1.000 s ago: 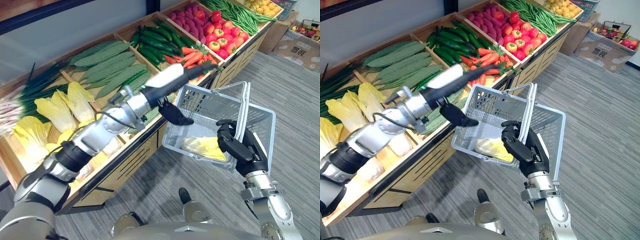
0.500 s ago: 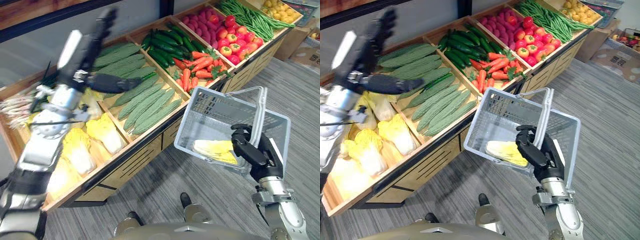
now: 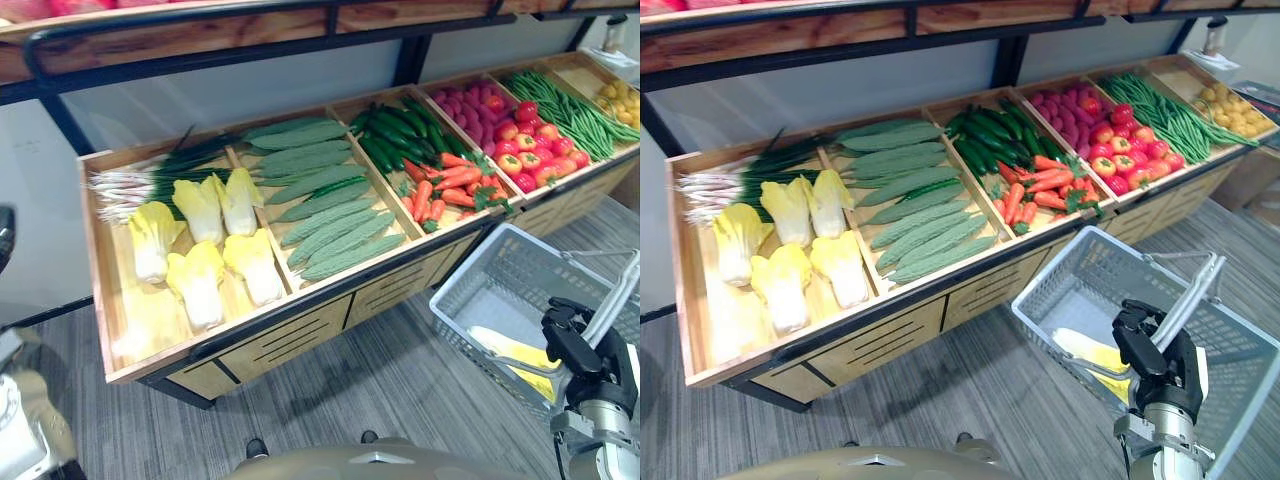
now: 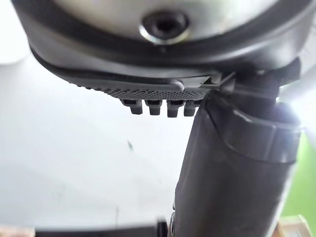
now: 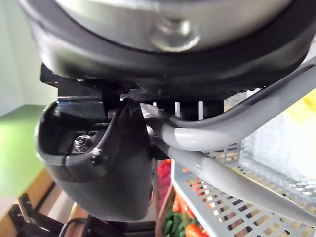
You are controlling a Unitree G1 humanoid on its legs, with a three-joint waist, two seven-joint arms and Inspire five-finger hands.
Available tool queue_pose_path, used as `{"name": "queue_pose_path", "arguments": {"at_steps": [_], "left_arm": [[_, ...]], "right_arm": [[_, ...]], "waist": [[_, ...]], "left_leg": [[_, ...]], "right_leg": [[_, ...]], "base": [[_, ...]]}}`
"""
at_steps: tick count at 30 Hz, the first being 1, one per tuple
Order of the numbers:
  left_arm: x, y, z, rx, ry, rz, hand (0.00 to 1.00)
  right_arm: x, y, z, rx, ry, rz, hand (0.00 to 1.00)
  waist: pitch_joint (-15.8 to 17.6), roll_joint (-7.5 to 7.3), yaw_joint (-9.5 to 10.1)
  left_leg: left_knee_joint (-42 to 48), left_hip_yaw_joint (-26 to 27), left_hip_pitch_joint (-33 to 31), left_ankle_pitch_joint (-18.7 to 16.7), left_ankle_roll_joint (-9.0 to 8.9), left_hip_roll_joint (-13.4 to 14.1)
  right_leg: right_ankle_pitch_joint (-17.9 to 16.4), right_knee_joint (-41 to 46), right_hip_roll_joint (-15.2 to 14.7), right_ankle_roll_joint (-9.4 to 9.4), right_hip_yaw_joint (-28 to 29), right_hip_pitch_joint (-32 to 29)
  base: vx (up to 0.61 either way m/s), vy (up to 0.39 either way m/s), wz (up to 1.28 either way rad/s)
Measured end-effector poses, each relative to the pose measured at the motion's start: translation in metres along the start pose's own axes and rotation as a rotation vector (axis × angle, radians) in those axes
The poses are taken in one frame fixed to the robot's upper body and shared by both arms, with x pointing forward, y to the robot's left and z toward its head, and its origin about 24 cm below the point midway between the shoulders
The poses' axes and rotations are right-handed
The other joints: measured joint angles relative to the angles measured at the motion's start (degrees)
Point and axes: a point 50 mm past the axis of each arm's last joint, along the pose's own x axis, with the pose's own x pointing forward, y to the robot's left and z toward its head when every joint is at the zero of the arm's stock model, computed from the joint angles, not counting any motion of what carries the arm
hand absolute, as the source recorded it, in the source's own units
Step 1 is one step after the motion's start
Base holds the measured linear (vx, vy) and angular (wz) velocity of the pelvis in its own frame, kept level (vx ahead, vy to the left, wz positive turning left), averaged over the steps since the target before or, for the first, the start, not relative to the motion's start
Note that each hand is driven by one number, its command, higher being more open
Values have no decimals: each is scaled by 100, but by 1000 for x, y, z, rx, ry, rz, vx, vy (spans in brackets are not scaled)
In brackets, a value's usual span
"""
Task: Pick vegetable in the basket
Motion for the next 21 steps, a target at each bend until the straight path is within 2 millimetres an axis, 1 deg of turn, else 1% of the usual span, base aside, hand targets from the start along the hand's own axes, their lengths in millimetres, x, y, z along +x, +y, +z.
{"name": "queue_pose_path", "arguments": {"at_steps": [1,2,3,4,5,6,7,9,10,12,13,14,15,16,19,21], "left_arm": [[-4,8,-6,11,27,41,100],[-13,22,-19,27,86,124,100],[-17,28,-25,29,114,163,100],[-31,47,-42,17,194,277,100],[-38,55,-48,17,229,319,100],[-53,72,-61,19,303,398,100],[-61,80,-67,23,339,438,100],[-95,111,-91,81,494,587,100],[-103,117,-97,94,535,619,100],[-142,138,-116,77,682,772,100],[-153,141,-119,69,716,810,100],[-173,146,-125,70,782,866,100],[-192,148,-130,76,848,902,100],[-204,149,-134,89,903,912,100],[-236,144,-144,128,1071,898,100],[-245,141,-147,142,1126,879,100]], "right_arm": [[0,0,-2,4,9,-9,0],[1,-1,-8,16,28,-31,0],[1,-1,-10,23,36,-42,0],[0,2,-17,46,55,-59,0],[0,3,-18,52,61,-61,0],[-1,5,-22,62,75,-63,0],[-1,5,-23,65,82,-63,0],[-4,9,-32,80,114,-67,0],[-5,10,-33,86,118,-70,0],[-7,16,-37,104,135,-70,0],[-8,18,-38,107,139,-68,0],[-8,21,-40,110,146,-60,0],[-9,24,-41,113,154,-54,0],[-9,27,-43,115,163,-48,0],[-11,39,-52,123,204,-13,0],[-11,48,-55,128,217,13,0]], "waist": [[-24,10,16],[-63,28,18],[-66,32,29],[-79,53,47],[-85,64,51],[-84,82,72],[-87,87,82],[-81,75,137],[-78,69,159],[-67,30,173],[-64,26,175],[-33,-25,179],[-28,-35,184],[-10,-64,187],[64,-153,203],[83,-187,238]], "left_leg": [[0,-46,-15,9,-1,-2],[0,-134,-62,31,-2,-2],[0,-174,-79,45,-4,-2],[0,-267,-137,72,-6,2],[0,-294,-153,84,-5,2],[0,-333,-169,96,0,0],[1,-345,-173,98,2,-1],[1,-403,-194,102,13,1],[1,-417,-204,103,18,1],[2,-472,-256,110,26,-8],[2,-483,-262,110,26,-14],[2,-503,-269,111,27,-24],[2,-525,-274,110,27,-37],[2,-535,-273,110,27,-43],[2,-529,-252,108,25,-44],[3,-425,-232,98,11,-22]], "right_leg": [[-5,-5,-3,-2,-43,17],[-27,-6,-4,-13,-124,12],[-31,-6,-5,-15,-166,18],[-39,-7,-1,-17,-245,17],[-40,-8,-1,-18,-271,16],[-43,-8,-5,-16,-312,22],[-45,-8,-5,-14,-323,25],[-65,-7,-5,2,-381,40],[-66,-7,-5,5,-393,38],[-71,-8,-19,12,-455,26],[-71,-7,-26,14,-468,26],[-74,-6,-53,19,-489,29],[-84,9,-77,30,-509,32],[-103,42,-84,35,-517,27],[-206,215,-84,32,-496,-44],[-211,273,-69,26,-371,-124]], "base": [[-18,-8,32],[-19,-11,29],[-28,-14,38],[-19,-9,27],[-17,-8,27],[-8,-4,14],[-9,-2,14],[-8,0,12],[-6,-1,12],[-6,6,12],[-1,16,11],[6,27,9],[8,28,10],[7,20,9],[6,-1,0],[7,1,-29]]}}
